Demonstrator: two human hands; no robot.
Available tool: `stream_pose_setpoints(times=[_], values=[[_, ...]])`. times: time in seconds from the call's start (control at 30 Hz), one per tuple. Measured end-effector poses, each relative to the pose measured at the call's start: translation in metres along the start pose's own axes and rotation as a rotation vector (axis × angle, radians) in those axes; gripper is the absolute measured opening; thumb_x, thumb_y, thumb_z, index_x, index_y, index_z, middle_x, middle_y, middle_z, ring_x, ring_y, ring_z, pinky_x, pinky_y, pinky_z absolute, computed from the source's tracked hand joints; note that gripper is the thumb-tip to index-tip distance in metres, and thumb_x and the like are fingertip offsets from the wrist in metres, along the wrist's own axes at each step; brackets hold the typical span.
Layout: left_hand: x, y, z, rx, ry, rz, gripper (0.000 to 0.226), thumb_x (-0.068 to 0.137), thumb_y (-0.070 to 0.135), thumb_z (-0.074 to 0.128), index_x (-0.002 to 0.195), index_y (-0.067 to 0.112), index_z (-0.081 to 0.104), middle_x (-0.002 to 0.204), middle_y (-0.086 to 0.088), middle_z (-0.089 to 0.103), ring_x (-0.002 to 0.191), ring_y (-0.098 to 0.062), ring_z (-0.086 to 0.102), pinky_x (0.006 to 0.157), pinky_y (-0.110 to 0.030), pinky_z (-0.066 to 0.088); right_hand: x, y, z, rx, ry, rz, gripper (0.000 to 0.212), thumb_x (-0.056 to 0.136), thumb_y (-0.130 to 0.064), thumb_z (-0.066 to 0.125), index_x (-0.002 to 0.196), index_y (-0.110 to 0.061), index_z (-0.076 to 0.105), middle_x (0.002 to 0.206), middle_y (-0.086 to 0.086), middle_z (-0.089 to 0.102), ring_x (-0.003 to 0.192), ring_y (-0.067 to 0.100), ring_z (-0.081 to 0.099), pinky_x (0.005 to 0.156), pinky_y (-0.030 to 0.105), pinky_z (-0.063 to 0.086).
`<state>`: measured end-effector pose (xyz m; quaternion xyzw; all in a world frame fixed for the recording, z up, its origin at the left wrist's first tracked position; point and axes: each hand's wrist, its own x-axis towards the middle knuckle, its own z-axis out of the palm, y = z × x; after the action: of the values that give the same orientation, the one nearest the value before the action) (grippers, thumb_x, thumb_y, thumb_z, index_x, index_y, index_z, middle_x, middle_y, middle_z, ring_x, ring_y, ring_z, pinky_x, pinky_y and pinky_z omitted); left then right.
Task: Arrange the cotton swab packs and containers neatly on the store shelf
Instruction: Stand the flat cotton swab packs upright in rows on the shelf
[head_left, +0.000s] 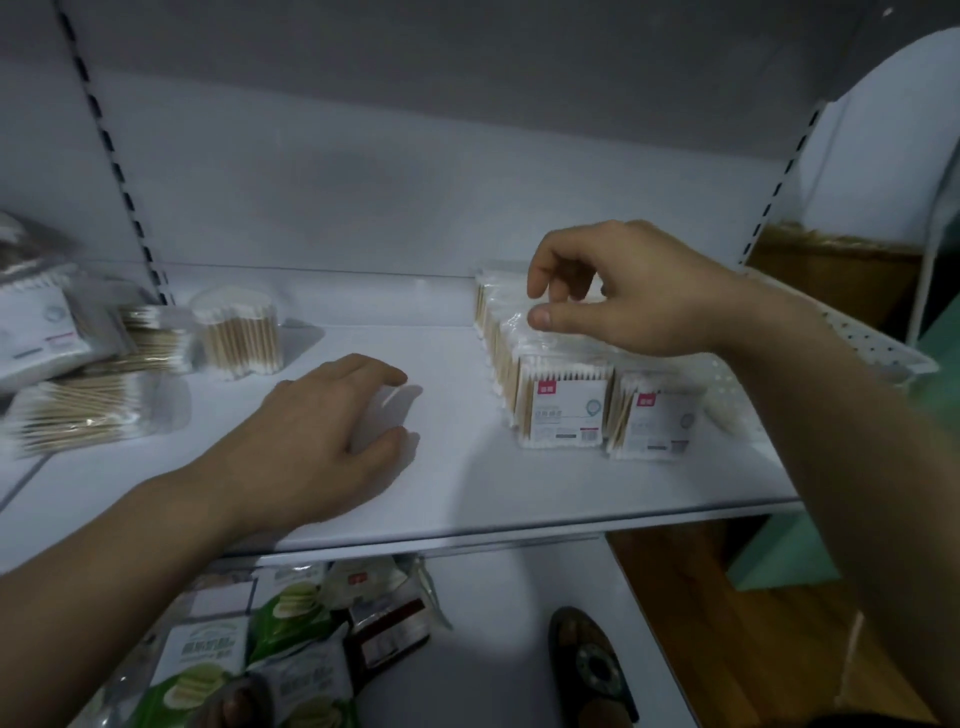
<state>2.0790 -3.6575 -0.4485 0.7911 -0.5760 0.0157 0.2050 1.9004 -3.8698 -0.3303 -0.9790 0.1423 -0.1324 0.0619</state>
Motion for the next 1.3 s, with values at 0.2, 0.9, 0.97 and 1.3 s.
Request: stream_pose_setpoints(times=[0.2,0.9,0.97,1.3], values=[[-0.025,-0.019,-0.037,0.153,0.177,-0.080,0.073,0.086,0.060,0.028,0.140,0.018,0.055,0.141,-0.002,0.057,0.128,-0.027,0.054,0.102,-0.049,0.046,0.024,-0.045,0.049,0.032,0.041,-0.175,0.018,0.094,-0.033,0.066,0.110,-0.026,0.063,0.104,-0.008,0.062,0.098,0.009,0.055,0.083,0.021,0.039],[-0.123,-0.096,-0.089,0.332,0.522,-0.531,0.041,0.085,0.028,0.051,0.123,0.023,0.066,0.132,0.002,0.059,0.121,-0.025,0.049,0.085,-0.043,0.033,0.154,-0.221,0.145,0.423,-0.017,-0.350,0.048,0.099,-0.038,0.057,0.141,-0.030,0.034,0.126,0.010,0.058,0.112,0.029,0.058,0.092,0.041,0.048],[-0.122,-0.092,-0.088,0.290,0.527,-0.557,0.044,0.085,0.033,0.046,0.123,0.025,0.066,0.131,0.005,0.059,0.121,-0.022,0.048,0.086,-0.042,0.035,0.160,-0.237,0.159,0.383,-0.013,-0.312,0.053,0.097,-0.042,0.060,0.140,-0.033,0.031,0.124,0.011,0.058,0.108,0.033,0.059,0.090,0.046,0.051],[-0.130,-0.089,-0.085,0.033,0.720,-0.563,0.038,0.090,0.028,0.052,0.124,0.017,0.067,0.107,0.014,0.064,0.096,-0.006,0.061,0.084,-0.030,0.053,0.164,-0.233,0.173,0.749,0.205,-0.143,0.060,0.084,-0.020,0.077,0.128,-0.033,0.037,0.094,0.000,0.065,0.079,0.019,0.062,0.066,0.032,0.047]])
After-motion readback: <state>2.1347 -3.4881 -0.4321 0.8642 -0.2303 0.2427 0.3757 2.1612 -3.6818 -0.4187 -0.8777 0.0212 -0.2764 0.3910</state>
